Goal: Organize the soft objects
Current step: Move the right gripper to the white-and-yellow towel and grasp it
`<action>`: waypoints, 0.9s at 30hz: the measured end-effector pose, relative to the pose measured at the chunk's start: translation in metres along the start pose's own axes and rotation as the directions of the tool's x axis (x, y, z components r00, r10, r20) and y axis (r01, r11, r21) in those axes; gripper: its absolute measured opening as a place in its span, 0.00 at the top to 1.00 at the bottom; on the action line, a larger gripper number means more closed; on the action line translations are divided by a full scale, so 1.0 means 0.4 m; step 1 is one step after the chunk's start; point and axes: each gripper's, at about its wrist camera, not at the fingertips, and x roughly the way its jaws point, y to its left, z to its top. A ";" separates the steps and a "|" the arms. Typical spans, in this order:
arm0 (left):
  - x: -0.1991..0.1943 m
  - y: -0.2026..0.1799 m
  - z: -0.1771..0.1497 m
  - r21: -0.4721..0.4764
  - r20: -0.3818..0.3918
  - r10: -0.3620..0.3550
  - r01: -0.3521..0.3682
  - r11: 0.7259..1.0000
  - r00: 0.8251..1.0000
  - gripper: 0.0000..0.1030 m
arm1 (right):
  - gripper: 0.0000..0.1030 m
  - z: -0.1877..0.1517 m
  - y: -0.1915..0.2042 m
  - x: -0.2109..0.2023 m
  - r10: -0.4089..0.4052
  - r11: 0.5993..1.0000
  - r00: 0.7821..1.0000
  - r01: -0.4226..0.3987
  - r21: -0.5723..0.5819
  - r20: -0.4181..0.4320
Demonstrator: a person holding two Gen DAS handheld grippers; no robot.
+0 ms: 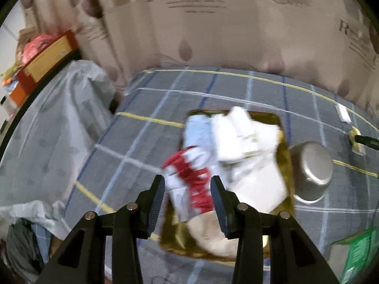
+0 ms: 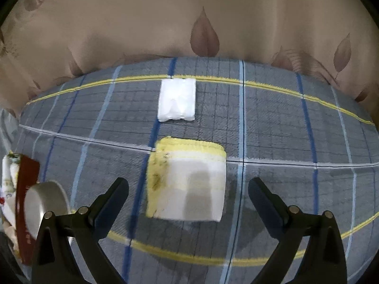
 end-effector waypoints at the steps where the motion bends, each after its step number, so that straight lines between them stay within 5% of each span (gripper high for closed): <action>1: 0.002 -0.013 0.006 0.005 -0.005 -0.010 0.010 1.000 1.000 0.60 | 0.03 -0.002 0.001 0.012 -0.008 1.000 1.000 0.008 -0.003 -0.001; 3: 0.006 -0.050 0.021 0.025 -0.008 -0.030 0.030 0.999 1.000 0.60 | 0.06 -0.008 0.000 0.026 -0.011 1.000 1.000 0.011 -0.006 -0.001; 8: 0.010 -0.144 0.055 0.092 -0.002 -0.053 0.053 0.994 0.999 0.60 | 0.34 -0.027 -0.012 0.041 -0.018 1.000 0.999 0.019 -0.019 0.027; 20: 0.029 -0.363 0.103 0.217 -0.023 -0.138 0.140 0.966 0.990 0.60 | 0.36 -0.115 -0.080 -0.024 -0.034 0.999 0.994 0.036 -0.009 0.108; 27: 0.043 -0.521 0.152 0.252 -0.059 -0.253 0.260 0.932 0.966 0.60 | 0.36 -0.226 -0.166 -0.089 -0.033 0.998 0.993 0.027 0.051 0.114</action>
